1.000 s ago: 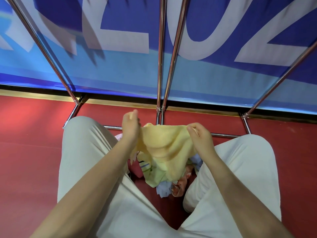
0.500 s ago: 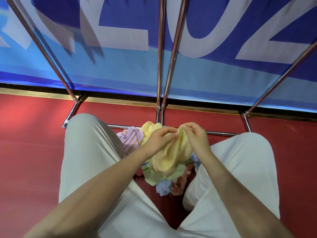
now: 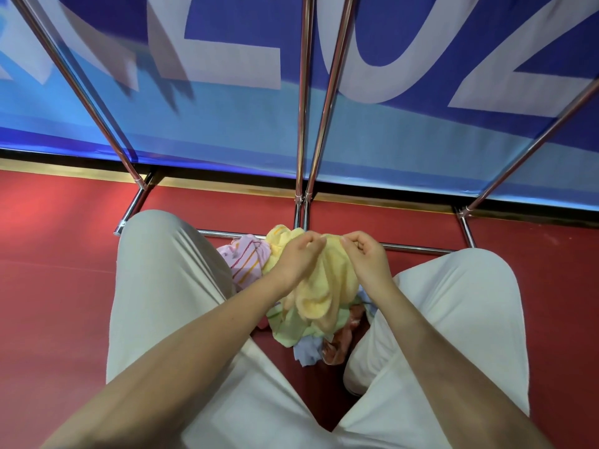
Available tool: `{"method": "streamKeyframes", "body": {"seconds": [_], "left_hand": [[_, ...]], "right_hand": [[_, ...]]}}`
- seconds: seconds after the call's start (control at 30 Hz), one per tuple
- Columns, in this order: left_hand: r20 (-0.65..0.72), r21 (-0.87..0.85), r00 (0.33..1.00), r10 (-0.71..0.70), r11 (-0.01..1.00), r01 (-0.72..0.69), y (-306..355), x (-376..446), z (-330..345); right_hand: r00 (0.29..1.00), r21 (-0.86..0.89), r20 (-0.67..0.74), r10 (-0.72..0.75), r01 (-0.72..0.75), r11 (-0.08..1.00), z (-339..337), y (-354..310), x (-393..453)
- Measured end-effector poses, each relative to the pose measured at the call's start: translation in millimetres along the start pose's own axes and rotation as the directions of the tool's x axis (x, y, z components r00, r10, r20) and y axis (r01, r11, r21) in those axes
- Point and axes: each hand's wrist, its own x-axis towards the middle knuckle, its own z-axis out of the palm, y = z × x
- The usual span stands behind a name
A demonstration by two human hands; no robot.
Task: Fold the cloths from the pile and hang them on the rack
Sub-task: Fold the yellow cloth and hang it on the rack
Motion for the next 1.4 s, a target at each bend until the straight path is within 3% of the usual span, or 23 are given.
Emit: {"method": "streamKeyframes", "body": {"seconds": [0.13,0.27,0.37,0.53,0.67,0.93,1.1,1.4], "left_hand": [[-0.195,-0.150,0.981,0.001,0.988,-0.031,10,9,-15],[-0.255,-0.104,0.965,0.060,0.991,-0.090,18,12,-30],[-0.188,-0.031,0.978,0.091,0.995,-0.099,12,8,-22],[0.070,0.067,0.993,0.098,0.992,-0.103,-6,0,-5],[0.071,0.074,0.995,0.070,0.994,-0.076,-2,-3,-4],[-0.285,0.016,0.953,0.100,0.995,-0.100,18,6,-18],[-0.400,-0.046,0.915,0.046,0.996,-0.070,29,16,-50],[-0.630,-0.366,0.762,-0.148,0.923,-0.123,42,20,-99]], "right_hand": [[0.994,-0.133,0.102,-0.047,0.060,0.989,5,0,-4],[0.992,-0.126,0.110,-0.062,0.076,0.989,9,-1,-9],[0.993,-0.089,0.085,-0.081,0.088,0.992,9,-3,-8],[0.993,-0.056,0.083,-0.086,0.091,0.994,5,-5,-7],[0.997,-0.015,0.028,-0.076,0.076,0.997,1,-5,-4],[0.981,-0.131,0.190,-0.045,0.070,0.989,3,7,-1],[0.981,-0.161,0.191,-0.042,0.074,0.984,4,8,1],[0.959,-0.391,0.284,-0.017,0.132,0.911,-3,26,2]]}}
